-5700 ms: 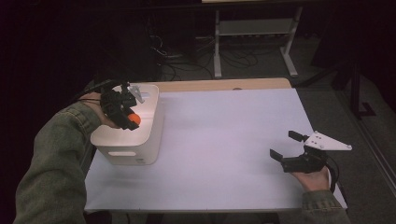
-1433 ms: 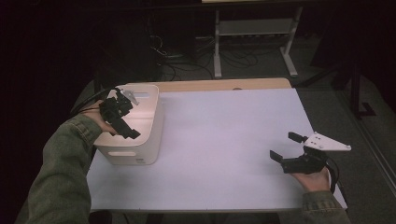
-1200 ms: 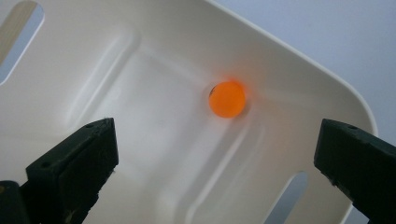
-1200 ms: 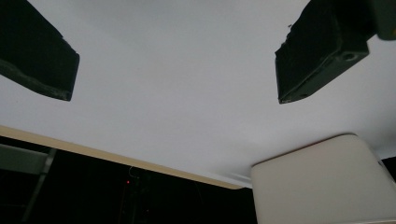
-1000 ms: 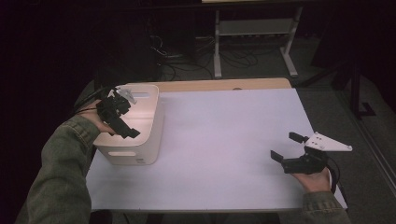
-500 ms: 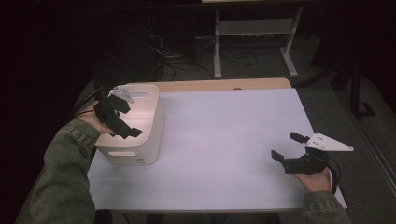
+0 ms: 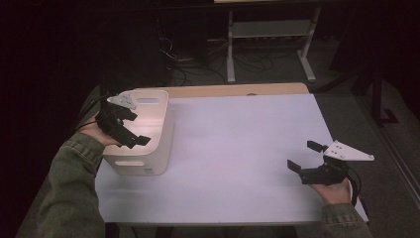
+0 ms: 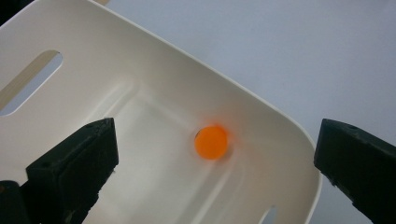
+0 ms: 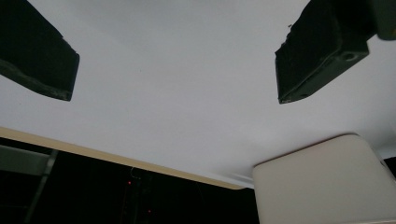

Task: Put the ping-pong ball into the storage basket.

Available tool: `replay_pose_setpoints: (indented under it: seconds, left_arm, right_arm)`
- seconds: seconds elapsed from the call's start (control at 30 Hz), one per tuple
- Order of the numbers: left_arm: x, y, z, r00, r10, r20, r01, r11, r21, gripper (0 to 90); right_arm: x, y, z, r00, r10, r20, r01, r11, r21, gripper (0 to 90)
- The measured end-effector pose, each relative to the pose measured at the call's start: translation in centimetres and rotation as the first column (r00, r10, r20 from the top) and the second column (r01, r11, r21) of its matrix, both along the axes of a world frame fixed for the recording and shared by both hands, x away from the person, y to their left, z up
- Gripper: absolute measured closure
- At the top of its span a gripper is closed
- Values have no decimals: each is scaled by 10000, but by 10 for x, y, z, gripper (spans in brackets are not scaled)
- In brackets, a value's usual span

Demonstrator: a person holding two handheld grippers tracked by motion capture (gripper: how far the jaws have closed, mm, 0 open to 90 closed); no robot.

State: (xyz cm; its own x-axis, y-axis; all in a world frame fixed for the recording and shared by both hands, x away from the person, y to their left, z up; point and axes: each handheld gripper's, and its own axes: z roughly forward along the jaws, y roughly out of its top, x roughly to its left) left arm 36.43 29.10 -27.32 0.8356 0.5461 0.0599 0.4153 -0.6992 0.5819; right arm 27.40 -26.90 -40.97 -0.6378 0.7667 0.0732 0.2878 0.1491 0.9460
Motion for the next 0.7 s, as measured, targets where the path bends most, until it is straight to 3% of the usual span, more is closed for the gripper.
replay_pose_setpoints:
  seconds: [0.27, 0.5, 0.7]
  left_arm:
    - [-7, 5, -4, 9998, -72, 173, 82, 9984, -552, 0]
    - [-13, 10, -6, 9988, -49, 481, 112, 9912, -1316, 0]
    - [-16, 12, -5, 9972, -21, 748, 137, 9877, -1558, 0]
  right_arm:
    - [0, 1, 0, 10000, -7, -21, 7, 10000, -12, 0]
    - [0, 1, -1, 10000, -12, -48, 12, 10000, -7, 0]
    - [0, 1, -1, 10000, -8, -50, 8, 10000, -25, 0]
